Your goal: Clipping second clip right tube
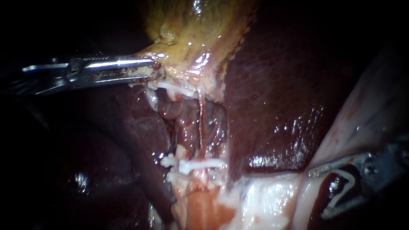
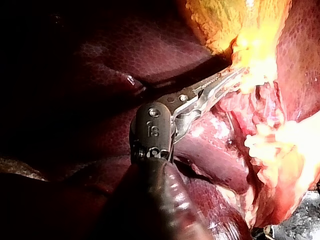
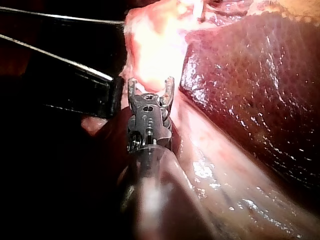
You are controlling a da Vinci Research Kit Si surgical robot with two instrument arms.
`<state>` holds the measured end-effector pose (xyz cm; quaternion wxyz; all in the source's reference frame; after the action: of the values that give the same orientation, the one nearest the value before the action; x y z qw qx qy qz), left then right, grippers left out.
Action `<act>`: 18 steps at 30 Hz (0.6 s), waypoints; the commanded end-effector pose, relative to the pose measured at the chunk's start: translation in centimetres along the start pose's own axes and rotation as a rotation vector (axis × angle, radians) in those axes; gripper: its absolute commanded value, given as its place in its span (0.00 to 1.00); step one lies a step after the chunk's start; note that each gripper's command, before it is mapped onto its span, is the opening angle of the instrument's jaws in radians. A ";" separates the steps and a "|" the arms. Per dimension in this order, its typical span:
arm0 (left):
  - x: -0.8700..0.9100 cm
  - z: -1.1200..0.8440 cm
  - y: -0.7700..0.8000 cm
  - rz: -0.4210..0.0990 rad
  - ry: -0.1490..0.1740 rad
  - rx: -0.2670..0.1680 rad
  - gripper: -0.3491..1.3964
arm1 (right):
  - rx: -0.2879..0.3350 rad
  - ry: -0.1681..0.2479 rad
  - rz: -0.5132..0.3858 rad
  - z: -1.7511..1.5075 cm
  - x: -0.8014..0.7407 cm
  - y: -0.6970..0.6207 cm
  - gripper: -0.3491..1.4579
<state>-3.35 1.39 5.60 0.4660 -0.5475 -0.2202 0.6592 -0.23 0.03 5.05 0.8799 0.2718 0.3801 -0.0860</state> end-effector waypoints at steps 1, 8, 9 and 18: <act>0.00 -0.01 0.00 0.000 0.000 -0.001 0.00 | 0.000 0.000 0.000 -0.01 0.00 0.00 0.47; 0.13 -0.21 0.01 -0.007 -0.007 -0.013 0.00 | 0.000 0.000 0.000 -0.01 0.00 0.00 0.47; 0.17 -0.26 0.01 -0.009 -0.006 -0.008 0.00 | 0.000 0.000 0.000 -0.01 0.01 0.00 0.47; 0.61 -0.81 -0.06 -0.037 0.044 0.046 0.00 | 0.000 0.000 0.000 -0.01 0.00 0.00 0.47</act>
<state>-2.53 1.77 5.08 0.4954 -0.5464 -0.2039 0.6438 -0.23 0.03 5.04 0.8798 0.2719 0.3802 -0.0860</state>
